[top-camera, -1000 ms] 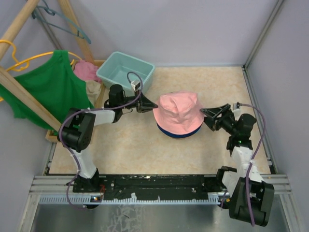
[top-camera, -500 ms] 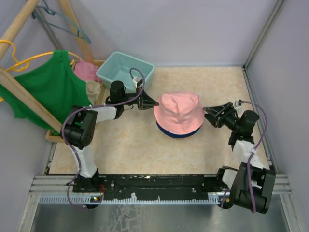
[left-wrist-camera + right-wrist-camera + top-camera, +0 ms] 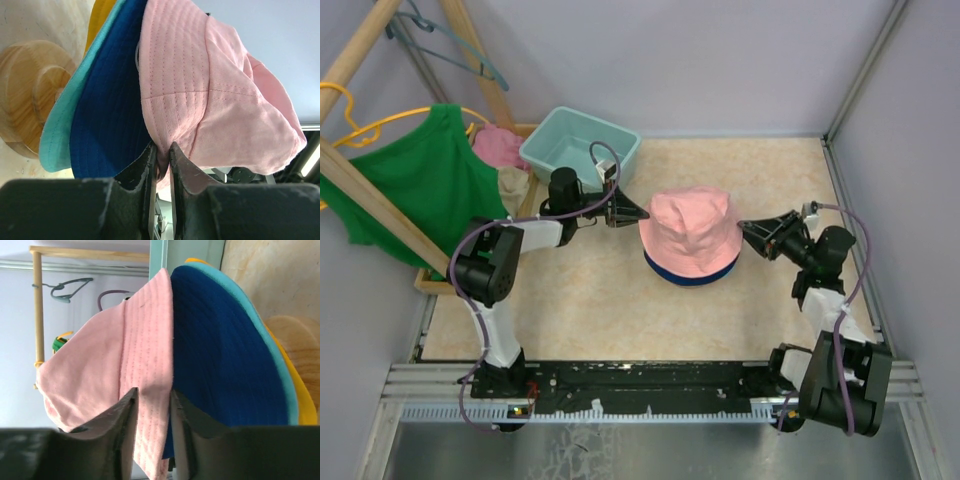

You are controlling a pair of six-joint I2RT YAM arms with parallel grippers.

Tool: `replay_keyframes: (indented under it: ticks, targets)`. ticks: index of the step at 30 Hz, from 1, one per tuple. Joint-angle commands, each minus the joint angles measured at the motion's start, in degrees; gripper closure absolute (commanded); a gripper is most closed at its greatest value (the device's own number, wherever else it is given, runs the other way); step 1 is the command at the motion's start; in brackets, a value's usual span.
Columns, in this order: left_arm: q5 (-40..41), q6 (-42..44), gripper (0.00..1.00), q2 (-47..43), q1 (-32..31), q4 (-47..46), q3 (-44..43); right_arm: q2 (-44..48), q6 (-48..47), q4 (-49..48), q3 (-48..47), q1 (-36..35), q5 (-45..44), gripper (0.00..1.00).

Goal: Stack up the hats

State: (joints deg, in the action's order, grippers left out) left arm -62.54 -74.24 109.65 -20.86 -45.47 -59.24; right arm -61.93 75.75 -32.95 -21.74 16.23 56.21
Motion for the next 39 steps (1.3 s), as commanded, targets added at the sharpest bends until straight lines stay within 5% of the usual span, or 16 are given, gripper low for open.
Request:
replay_keyframes:
  ticks: [1,4,13,30,39]
  targets:
    - [0.1,-0.6,0.8,1.0,-0.4,-3.2,-1.5,-0.4,0.5,-3.2,-0.1,-0.5,0.3,0.79]
    - [0.1,-0.9,0.8,1.1,-0.7,-3.7,-1.6,0.1,-2.2,1.1,-0.4,0.4,-0.1,1.0]
    - [-0.9,-1.2,0.8,0.9,-0.6,-4.9,-0.1,0.6,-12.3,10.9,1.1,5.5,-0.8,1.0]
    - [-2.6,-0.8,0.87,4.6,-1.0,-11.7,6.9,-1.5,-29.7,26.5,0.2,5.4,-7.1,1.0]
    - [-2.4,4.8,0.88,7.8,-0.9,-6.9,6.6,0.0,-38.1,35.7,-0.3,1.8,-13.2,1.0]
